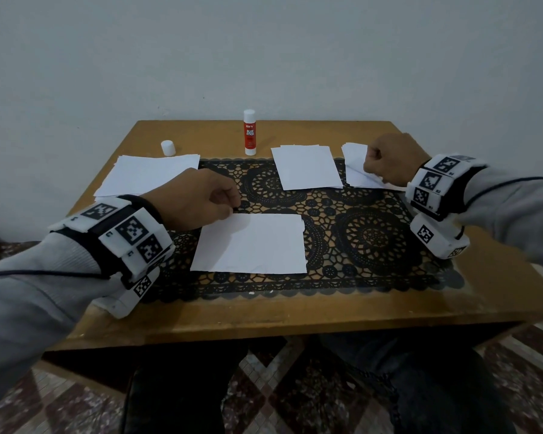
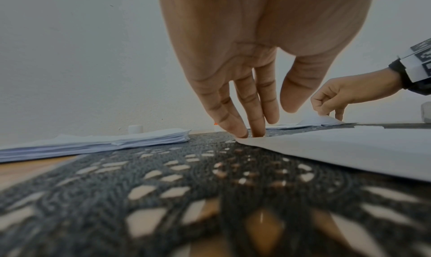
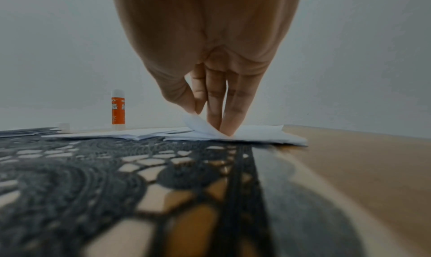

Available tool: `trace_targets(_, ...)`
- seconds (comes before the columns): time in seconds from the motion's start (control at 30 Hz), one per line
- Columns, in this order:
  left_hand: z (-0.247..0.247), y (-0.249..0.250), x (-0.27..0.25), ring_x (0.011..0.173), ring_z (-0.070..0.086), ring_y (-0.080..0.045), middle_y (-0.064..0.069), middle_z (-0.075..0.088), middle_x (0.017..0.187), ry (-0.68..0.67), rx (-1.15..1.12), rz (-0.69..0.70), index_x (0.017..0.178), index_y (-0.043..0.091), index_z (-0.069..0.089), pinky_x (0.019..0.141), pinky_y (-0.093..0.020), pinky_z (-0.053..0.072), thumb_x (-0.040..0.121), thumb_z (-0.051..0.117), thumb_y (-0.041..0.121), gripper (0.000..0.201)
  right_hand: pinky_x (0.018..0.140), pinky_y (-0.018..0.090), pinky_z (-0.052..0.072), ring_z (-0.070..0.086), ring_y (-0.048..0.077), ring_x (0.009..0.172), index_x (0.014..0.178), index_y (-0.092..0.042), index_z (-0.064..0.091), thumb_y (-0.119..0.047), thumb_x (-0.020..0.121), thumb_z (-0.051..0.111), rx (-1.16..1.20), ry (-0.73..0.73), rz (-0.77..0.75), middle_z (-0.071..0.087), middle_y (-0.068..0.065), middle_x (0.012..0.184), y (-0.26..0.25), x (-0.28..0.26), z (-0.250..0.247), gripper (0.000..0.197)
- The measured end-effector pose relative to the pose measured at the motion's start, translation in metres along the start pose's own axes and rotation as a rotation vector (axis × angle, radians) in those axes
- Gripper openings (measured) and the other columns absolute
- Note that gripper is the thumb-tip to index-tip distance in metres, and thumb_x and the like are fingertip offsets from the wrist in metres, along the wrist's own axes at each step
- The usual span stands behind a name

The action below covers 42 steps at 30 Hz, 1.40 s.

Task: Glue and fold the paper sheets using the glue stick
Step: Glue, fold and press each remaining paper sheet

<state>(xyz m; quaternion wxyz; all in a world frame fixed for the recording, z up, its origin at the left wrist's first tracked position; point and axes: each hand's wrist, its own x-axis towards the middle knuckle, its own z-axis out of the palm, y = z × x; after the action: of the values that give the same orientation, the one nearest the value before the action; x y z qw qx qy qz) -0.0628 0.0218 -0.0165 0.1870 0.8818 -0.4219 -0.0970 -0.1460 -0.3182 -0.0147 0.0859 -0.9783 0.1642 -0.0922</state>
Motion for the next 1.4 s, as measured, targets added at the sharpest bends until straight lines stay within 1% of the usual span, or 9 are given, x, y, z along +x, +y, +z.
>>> trace_targets(0.1,0.000,0.000,0.000,0.095,0.063,-0.010,0.005,0.070,0.100,0.001,-0.002,0.002,0.101,0.022,0.068,0.089,-0.028,0.049,0.087,0.063,0.013,0.017,0.072,0.038,0.054,0.056,0.027,0.058,0.066,0.007,0.059,-0.006,0.077,0.062,0.024,0.105,0.022,0.065,0.021,0.069,0.004,0.004,-0.005,0.017)
trace_targets(0.37,0.000,0.000,0.000,0.093,0.062,-0.007,0.007,0.069,0.100,0.003,-0.001,-0.004,0.099,0.024,0.067,0.087,-0.024,0.048,0.087,0.063,0.013,0.017,0.077,0.026,0.033,0.053,0.027,0.078,0.075,-0.005,0.057,-0.006,0.077,0.063,0.029,0.301,0.037,0.059,0.008,0.082,0.000,0.006,-0.045,0.006)
trace_targets(0.6,-0.001,0.000,-0.001,0.095,0.063,-0.009,0.006,0.069,0.101,0.006,-0.007,-0.004,0.099,0.024,0.067,0.090,-0.028,0.050,0.087,0.064,0.012,0.018,0.082,0.031,0.045,0.062,0.028,0.090,0.098,-0.001,0.071,-0.010,0.082,0.062,0.102,0.411,-0.053,0.070,0.016,0.097,-0.018,-0.007,-0.083,0.020)
trace_targets(0.73,-0.001,0.002,-0.002,0.096,0.063,-0.010,0.006,0.069,0.102,0.006,0.026,0.004,0.102,0.023,0.065,0.092,-0.032,0.050,0.087,0.063,0.012,0.019,0.079,0.048,0.058,0.065,0.029,0.077,0.076,-0.007,0.067,-0.007,0.081,0.073,0.560,0.234,-0.087,0.068,0.025,0.090,-0.052,-0.024,-0.093,0.008)
trace_targets(0.9,-0.008,0.007,-0.001,0.098,0.061,-0.014,0.007,0.065,0.105,0.057,-0.011,-0.043,0.116,0.024,0.056,0.088,-0.033,0.049,0.089,0.062,0.019,0.028,0.068,0.029,0.057,0.065,0.015,0.071,0.075,-0.010,0.053,-0.010,0.094,0.059,1.001,-0.225,-0.141,0.063,0.007,0.082,-0.096,-0.048,-0.093,0.020)
trace_targets(1.03,-0.022,0.032,-0.010,0.077,0.064,-0.015,0.003,0.066,0.087,0.165,-0.817,-0.162,0.127,0.012,0.047,0.083,-0.040,0.055,0.092,0.046,0.001,0.036,0.075,0.030,0.057,0.068,0.017,0.083,0.083,-0.009,0.057,-0.012,0.097,0.052,1.261,-0.371,-0.177,0.068,0.006,0.093,-0.113,-0.057,-0.087,0.015)
trace_targets(1.13,-0.029,0.042,-0.020,0.085,0.064,-0.028,-0.002,0.067,0.079,0.111,-1.232,-0.178,0.116,0.003,0.053,0.084,-0.047,0.053,0.090,0.040,-0.002,0.030,0.069,0.032,0.058,0.069,0.019,0.077,0.075,-0.011,0.051,-0.010,0.096,0.055,1.304,-0.330,-0.086,0.068,0.007,0.087,-0.117,-0.058,-0.074,0.021)
trace_targets(1.27,-0.027,0.032,-0.022,0.102,0.064,-0.032,-0.013,0.067,0.111,0.212,-1.023,-0.304,0.113,-0.002,0.060,0.086,-0.044,0.054,0.089,0.060,0.007,0.026,0.060,0.032,0.058,0.069,0.020,0.066,0.078,-0.010,0.049,-0.006,0.095,0.056,1.230,-0.315,0.089,0.067,0.012,0.086,-0.111,-0.065,-0.050,0.019)
trace_targets(1.4,-0.018,0.022,-0.026,0.091,0.067,-0.027,-0.016,0.068,0.110,0.133,-0.881,-0.427,0.110,-0.002,0.061,0.075,-0.037,0.055,0.093,0.057,0.014,0.024,0.058,0.029,0.059,0.068,0.023,0.070,0.081,-0.008,0.051,-0.004,0.094,0.057,1.129,-0.443,0.174,0.067,0.016,0.091,-0.108,-0.075,-0.033,0.016)
